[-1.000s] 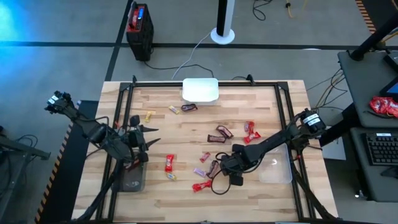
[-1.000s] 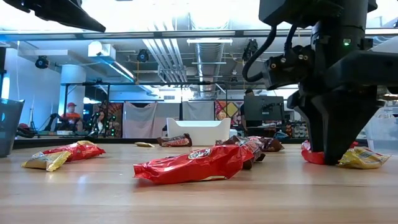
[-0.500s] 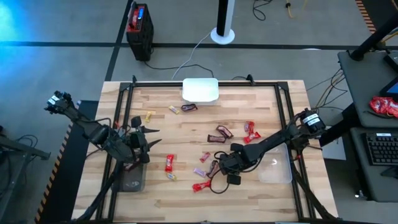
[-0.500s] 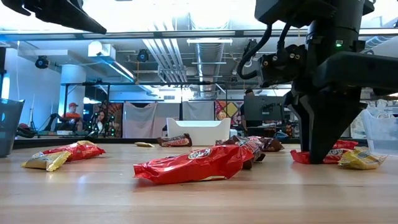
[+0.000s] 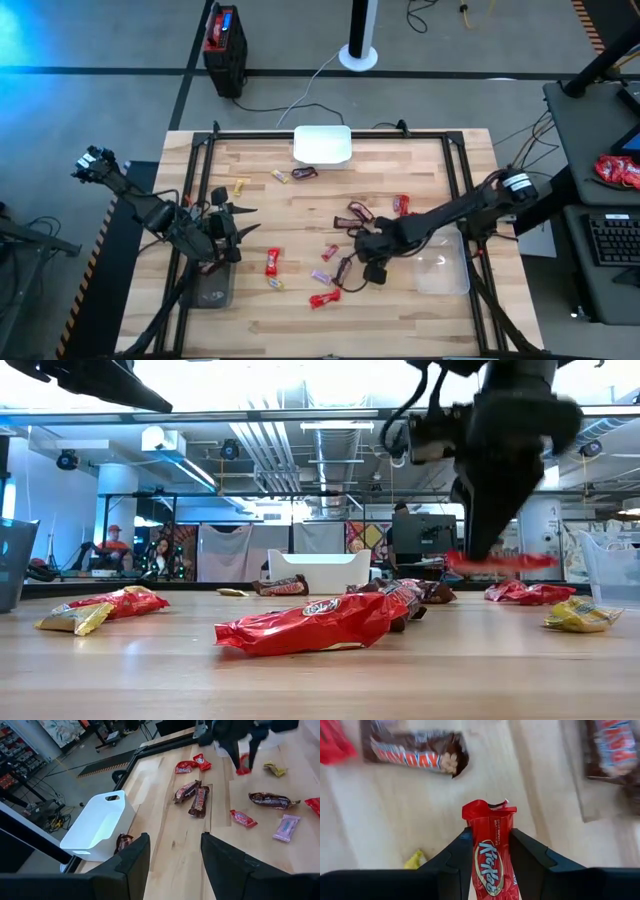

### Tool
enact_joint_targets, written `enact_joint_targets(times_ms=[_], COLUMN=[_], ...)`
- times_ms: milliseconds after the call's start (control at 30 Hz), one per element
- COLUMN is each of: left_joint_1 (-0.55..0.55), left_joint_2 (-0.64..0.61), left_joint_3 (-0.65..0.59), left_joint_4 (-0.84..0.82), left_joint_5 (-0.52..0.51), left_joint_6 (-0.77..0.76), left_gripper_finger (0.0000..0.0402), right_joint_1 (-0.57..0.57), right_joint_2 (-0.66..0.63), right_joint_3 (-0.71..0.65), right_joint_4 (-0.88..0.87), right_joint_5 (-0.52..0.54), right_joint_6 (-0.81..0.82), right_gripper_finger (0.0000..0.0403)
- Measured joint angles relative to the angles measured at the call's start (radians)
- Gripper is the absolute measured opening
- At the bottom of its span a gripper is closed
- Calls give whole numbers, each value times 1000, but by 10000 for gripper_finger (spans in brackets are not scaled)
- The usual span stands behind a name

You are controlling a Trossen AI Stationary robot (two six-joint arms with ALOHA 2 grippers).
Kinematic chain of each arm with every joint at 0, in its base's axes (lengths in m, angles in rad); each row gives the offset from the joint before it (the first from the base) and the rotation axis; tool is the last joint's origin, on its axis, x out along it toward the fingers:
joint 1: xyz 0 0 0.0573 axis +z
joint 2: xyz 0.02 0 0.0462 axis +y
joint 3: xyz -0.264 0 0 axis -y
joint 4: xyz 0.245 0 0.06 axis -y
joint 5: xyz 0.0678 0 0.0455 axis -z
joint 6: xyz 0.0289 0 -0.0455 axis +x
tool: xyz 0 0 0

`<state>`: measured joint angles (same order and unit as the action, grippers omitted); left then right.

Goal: Sort candy by brand, put in halloween buckets
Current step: Put the red chocolate bar into the transparent bin, then put the red candy into the white bin

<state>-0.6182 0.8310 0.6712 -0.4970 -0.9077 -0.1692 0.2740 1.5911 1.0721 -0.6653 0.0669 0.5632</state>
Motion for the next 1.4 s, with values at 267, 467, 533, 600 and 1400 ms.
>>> enact_joint_targets(times_ms=[267,467,533,600,1400], left_joint_1=[0,0,0,0,0], left_joint_2=[0,0,0,0,0], left_joint_3=[0,0,0,0,0], left_joint_4=[2,11,20,24,35], left_joint_5=[0,0,0,0,4], left_joint_6=[0,0,0,0,0], left_gripper_finger=[160,160,160,160,160], right_joint_1=[-8,40,71,105,177], right_joint_2=[-190,-360,-397,-421,-417], right_joint_3=[2,3,3,3,-47], right_joint_4=[-127,-376,-484,-604,-707], right_joint_5=[-120,-177,-190,-192,-31], right_joint_6=[178,532,664,791,1020], right_gripper_finger=[106,106,106,106,197])
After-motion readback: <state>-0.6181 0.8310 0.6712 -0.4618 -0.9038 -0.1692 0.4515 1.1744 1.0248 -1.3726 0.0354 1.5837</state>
